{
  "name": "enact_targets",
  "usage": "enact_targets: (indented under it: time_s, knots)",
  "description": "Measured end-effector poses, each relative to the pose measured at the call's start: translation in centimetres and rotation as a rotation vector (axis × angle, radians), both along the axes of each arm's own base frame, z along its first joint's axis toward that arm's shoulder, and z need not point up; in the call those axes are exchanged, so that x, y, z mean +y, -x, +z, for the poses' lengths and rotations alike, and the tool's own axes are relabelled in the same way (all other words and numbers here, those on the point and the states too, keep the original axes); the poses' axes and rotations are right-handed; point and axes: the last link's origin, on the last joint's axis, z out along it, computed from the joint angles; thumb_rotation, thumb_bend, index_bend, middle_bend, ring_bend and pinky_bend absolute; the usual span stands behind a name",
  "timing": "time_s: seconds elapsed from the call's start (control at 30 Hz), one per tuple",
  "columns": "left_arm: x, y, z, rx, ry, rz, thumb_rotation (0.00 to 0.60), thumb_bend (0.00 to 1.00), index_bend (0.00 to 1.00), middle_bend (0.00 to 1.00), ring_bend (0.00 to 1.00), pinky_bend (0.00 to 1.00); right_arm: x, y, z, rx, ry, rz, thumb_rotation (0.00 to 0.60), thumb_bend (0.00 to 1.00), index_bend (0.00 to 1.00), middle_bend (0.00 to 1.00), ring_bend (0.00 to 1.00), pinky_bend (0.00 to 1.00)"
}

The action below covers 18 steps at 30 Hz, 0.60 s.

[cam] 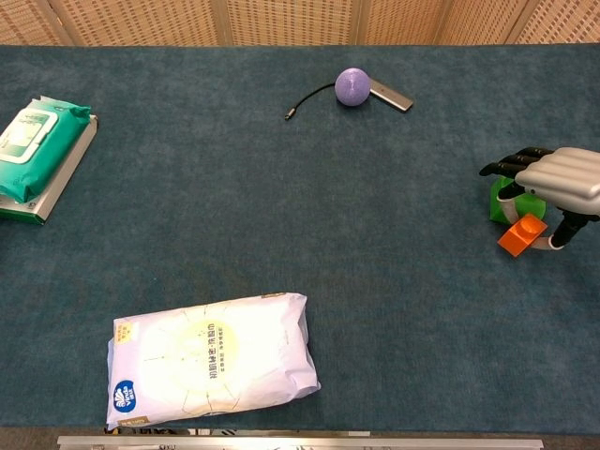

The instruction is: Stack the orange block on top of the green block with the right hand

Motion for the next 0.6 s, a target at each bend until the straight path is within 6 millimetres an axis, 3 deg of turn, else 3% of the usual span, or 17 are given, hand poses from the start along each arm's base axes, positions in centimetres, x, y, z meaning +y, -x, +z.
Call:
enact_targets:
  time_s: [0.33,0.6]
  knots:
    - [0.0,0.0,-0.1,0.001,0.004,0.003,0.600,0.11,0.36,0.38,0.39,0.54,-0.4,1.1,0.3,0.019,0.040,-0.024,0.600,0.25,0.63,0.07,0.00,0.00]
    - [0.0,0.0,-0.1,0.002,0.005,0.005,0.600,0.11,0.36,0.38,0.39,0.54,0.5,0.5,1.1,-0.022,0.021,-0.051,0.600,0.25,0.63,0.07,0.00,0.00]
